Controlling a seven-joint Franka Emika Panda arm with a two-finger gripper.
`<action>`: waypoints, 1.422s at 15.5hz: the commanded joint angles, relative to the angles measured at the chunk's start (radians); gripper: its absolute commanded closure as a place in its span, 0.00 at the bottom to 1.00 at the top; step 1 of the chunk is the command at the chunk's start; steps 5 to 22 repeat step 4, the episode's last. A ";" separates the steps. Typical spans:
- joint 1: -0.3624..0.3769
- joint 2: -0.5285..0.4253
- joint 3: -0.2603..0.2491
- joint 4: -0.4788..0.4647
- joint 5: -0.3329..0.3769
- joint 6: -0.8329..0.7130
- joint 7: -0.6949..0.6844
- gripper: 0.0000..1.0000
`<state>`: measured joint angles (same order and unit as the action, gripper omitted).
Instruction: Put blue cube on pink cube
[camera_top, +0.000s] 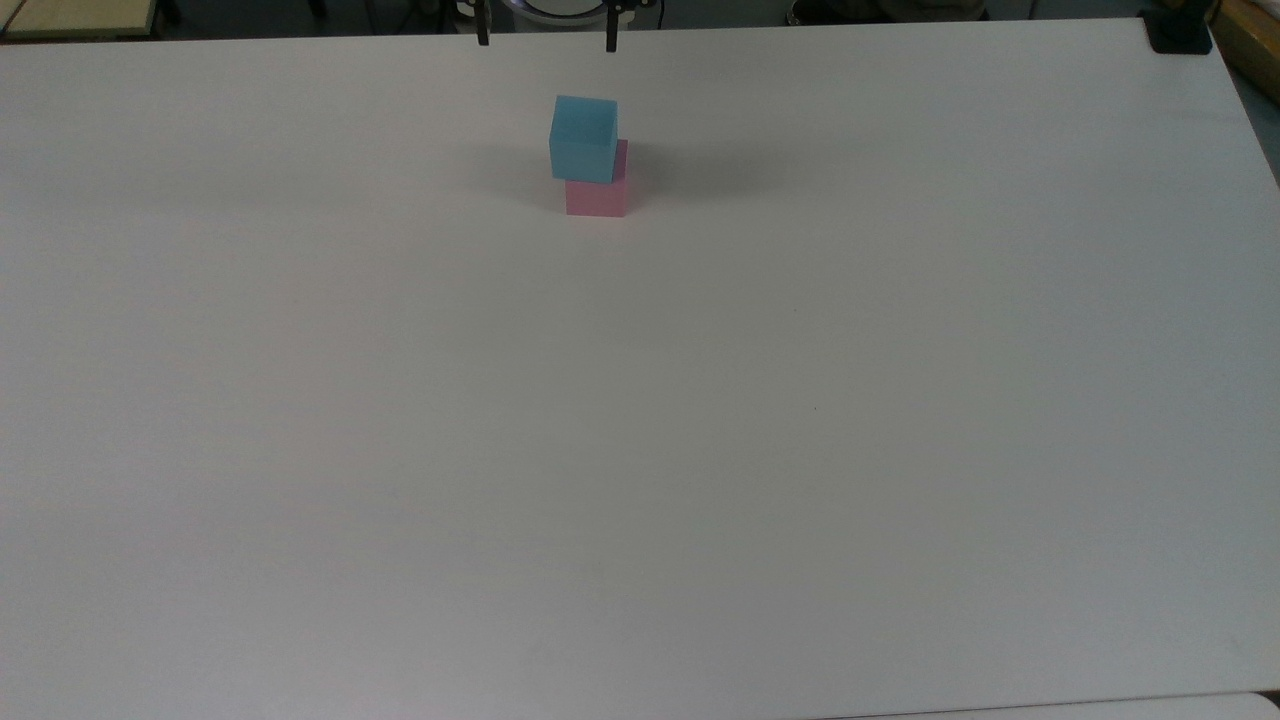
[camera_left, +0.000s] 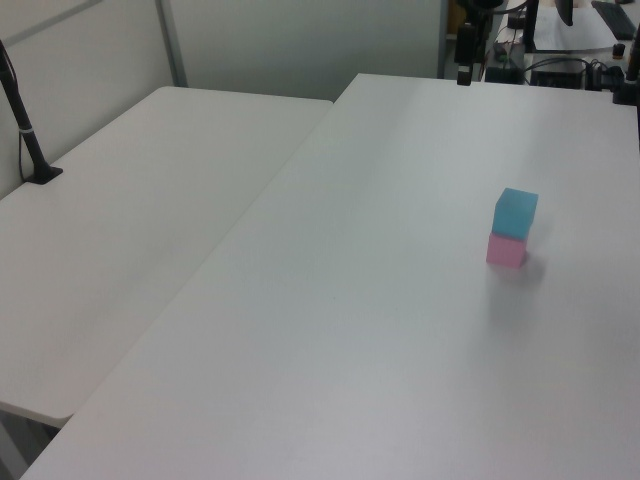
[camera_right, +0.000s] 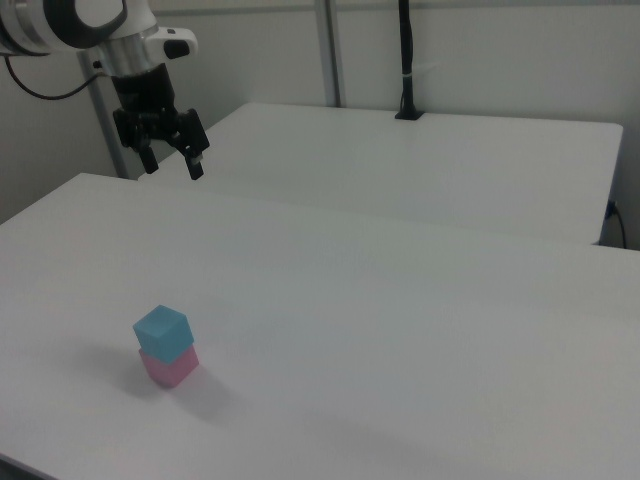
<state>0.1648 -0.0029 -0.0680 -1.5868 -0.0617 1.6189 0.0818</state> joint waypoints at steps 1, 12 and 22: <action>-0.011 -0.002 -0.010 0.021 0.014 -0.068 -0.030 0.00; -0.011 -0.011 -0.010 0.022 0.014 -0.117 -0.030 0.00; -0.011 -0.011 -0.010 0.022 0.014 -0.117 -0.030 0.00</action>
